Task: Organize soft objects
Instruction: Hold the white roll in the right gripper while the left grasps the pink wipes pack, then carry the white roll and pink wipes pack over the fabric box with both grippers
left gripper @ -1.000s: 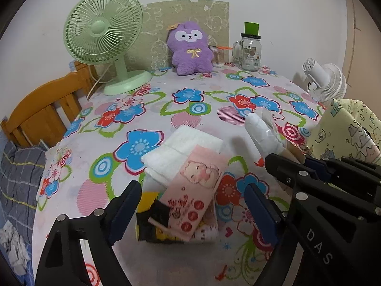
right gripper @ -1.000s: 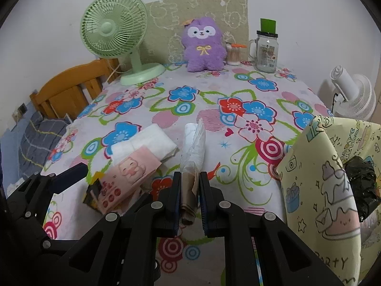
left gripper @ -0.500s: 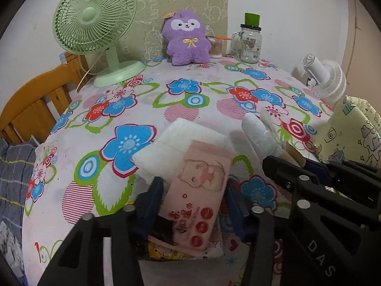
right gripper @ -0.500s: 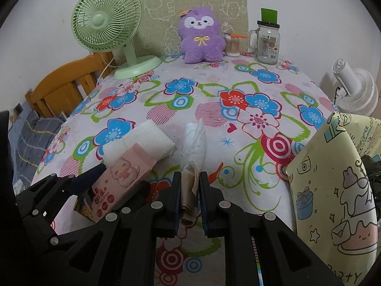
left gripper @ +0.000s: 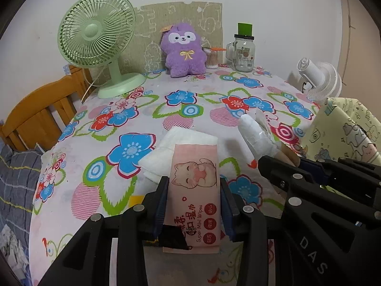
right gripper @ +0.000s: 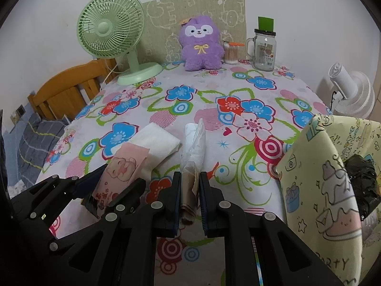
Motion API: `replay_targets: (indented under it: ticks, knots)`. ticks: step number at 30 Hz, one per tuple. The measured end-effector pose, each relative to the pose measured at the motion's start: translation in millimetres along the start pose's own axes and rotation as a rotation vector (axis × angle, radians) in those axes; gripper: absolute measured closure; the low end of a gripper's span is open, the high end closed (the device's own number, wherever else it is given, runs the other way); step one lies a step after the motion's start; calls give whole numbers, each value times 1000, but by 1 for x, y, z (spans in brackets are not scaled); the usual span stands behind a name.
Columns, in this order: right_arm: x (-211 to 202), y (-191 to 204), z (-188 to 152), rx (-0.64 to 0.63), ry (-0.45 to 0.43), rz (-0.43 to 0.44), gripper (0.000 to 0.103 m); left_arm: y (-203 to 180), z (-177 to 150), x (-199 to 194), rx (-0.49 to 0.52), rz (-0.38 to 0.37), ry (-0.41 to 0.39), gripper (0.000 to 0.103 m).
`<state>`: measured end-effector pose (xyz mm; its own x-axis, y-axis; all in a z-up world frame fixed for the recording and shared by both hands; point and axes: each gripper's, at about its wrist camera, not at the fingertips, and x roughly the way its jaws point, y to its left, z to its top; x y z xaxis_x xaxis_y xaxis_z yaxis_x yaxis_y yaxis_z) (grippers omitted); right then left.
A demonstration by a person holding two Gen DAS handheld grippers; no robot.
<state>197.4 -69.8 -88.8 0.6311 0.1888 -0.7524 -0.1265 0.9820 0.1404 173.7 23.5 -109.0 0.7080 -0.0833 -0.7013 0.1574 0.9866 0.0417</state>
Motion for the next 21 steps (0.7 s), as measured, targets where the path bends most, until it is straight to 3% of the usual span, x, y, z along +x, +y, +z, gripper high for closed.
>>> replay_targets:
  ticks: [21]
  knots:
    - [-52, -4, -23, -24, -57, 10, 86, -20, -20, -47, -53, -10, -46, 63]
